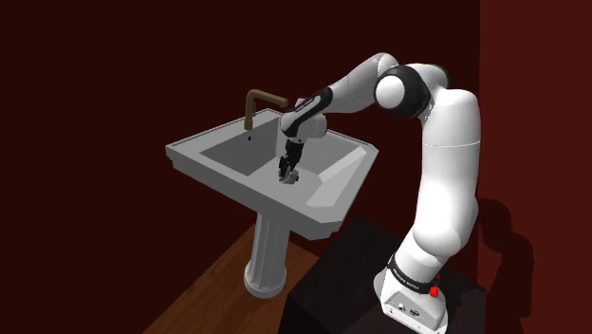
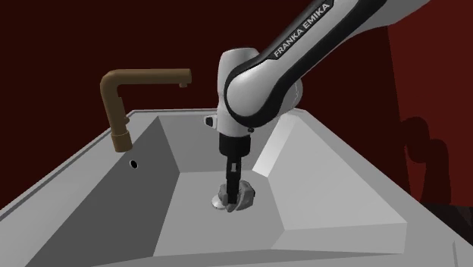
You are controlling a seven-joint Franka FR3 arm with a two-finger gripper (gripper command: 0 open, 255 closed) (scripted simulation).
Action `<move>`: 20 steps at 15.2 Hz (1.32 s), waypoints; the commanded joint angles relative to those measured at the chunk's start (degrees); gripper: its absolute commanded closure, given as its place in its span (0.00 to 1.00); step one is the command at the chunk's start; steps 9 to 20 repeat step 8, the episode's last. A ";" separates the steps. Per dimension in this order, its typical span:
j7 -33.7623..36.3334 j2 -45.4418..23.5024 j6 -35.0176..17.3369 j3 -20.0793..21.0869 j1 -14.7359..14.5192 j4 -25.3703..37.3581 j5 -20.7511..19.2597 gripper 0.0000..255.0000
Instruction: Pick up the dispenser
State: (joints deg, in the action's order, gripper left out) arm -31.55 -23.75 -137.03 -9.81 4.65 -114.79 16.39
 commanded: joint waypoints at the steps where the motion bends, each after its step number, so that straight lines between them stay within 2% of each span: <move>1: 0.36 1.09 1.29 -0.28 -0.08 0.21 -0.49 1.00; 6: 1.40 3.66 4.26 -0.82 -0.41 0.73 -1.62 1.00; 20: 1.43 3.74 4.35 -0.83 -0.42 0.74 -1.66 1.00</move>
